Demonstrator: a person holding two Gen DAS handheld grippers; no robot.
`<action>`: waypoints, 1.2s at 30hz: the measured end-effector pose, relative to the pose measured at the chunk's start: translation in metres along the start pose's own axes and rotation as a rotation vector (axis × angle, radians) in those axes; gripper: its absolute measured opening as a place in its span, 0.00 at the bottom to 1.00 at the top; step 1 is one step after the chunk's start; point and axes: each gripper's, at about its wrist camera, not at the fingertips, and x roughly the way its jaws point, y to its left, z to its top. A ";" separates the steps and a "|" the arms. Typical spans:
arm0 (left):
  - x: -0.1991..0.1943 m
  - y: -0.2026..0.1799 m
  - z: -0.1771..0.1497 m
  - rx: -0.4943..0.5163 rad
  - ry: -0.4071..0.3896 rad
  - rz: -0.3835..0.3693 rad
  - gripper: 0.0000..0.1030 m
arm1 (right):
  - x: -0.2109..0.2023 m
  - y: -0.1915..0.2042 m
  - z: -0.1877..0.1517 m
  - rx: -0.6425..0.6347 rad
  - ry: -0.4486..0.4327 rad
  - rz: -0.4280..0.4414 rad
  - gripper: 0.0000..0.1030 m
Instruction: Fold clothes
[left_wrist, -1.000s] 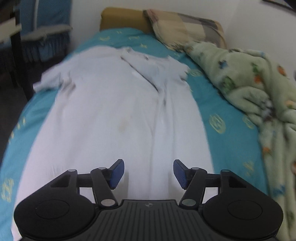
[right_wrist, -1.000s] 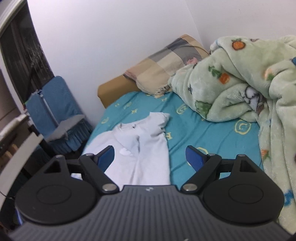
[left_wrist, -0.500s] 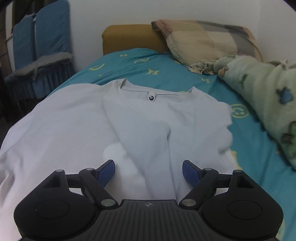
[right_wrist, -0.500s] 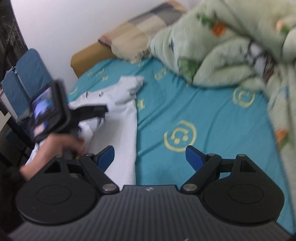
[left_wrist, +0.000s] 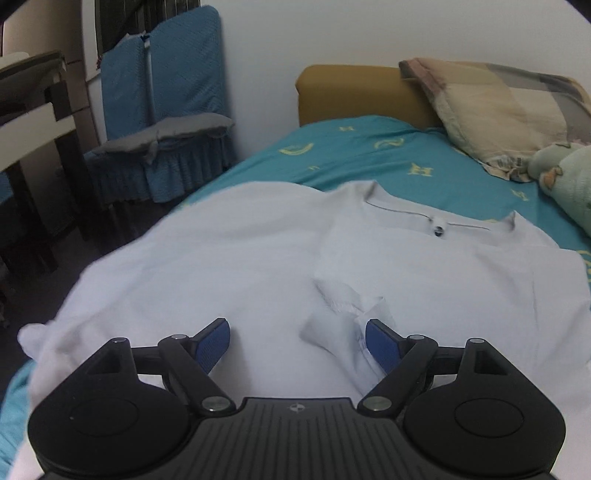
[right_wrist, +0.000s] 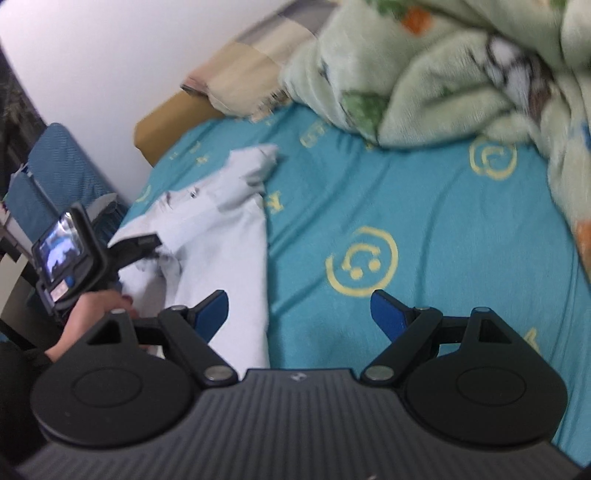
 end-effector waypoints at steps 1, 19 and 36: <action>-0.005 0.007 0.001 0.004 -0.004 -0.004 0.80 | -0.004 0.002 0.000 -0.020 -0.021 0.007 0.83; -0.271 0.096 -0.062 0.095 -0.050 -0.423 0.86 | -0.063 0.039 -0.006 -0.142 -0.201 0.161 0.83; -0.351 0.144 -0.121 0.142 -0.228 -0.445 1.00 | -0.117 0.094 -0.048 -0.415 -0.292 0.195 0.73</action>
